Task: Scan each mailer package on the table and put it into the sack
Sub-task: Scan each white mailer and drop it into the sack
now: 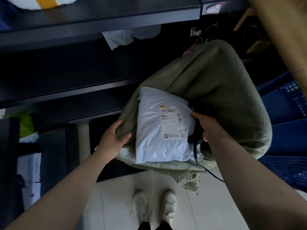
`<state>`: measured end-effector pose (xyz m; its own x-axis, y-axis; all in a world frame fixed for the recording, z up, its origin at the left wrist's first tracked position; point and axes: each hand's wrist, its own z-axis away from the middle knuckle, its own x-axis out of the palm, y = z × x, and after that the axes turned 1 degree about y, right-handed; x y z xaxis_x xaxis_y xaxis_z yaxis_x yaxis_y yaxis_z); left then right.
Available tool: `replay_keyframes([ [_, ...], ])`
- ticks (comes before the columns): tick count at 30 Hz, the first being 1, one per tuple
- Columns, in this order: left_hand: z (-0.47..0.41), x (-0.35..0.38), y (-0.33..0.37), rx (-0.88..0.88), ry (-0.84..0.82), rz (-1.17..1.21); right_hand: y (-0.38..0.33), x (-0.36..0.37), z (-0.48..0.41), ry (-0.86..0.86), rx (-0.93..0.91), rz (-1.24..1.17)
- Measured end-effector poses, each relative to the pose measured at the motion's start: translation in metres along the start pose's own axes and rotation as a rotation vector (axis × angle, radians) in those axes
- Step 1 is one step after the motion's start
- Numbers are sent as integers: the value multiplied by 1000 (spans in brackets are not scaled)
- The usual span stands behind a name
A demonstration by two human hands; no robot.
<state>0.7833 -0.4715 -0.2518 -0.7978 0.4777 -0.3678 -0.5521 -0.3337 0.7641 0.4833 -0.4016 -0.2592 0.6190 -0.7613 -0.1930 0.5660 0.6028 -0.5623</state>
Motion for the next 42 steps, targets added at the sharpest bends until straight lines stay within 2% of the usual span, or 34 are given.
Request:
replay_keyframes([
  [3, 8, -3, 3, 27, 88, -44, 9, 10, 3, 46, -51, -23],
  [8, 5, 10, 25, 115, 269, 73, 33, 22, 9, 28, -109, 102],
  [11, 8, 0, 26, 164, 432, 173, 32, 17, 2, 16, -128, 123],
  [13, 12, -9, 19, 189, 479, 169, 29, 13, 1, 17, -140, 136],
  [17, 29, 5, 3, 161, 304, 43, 35, 13, 7, -2, -210, 215],
  [20, 38, 26, 4, 107, 197, 64, 44, 17, 9, -76, -241, 282],
  [23, 49, 26, 17, 140, 229, 191, 43, 16, 7, -99, -272, 322],
  [27, 61, -1, 21, 170, 342, 333, 37, 14, -3, -16, -303, 268],
  [30, 68, -2, 9, 154, 280, 257, 37, 20, -2, -13, -346, 331],
  [35, 65, 16, -18, 32, 195, 161, 43, 25, 13, -224, -356, 491],
  [42, 59, 17, -32, -7, 212, -70, 48, 9, 28, -186, -375, 618],
])
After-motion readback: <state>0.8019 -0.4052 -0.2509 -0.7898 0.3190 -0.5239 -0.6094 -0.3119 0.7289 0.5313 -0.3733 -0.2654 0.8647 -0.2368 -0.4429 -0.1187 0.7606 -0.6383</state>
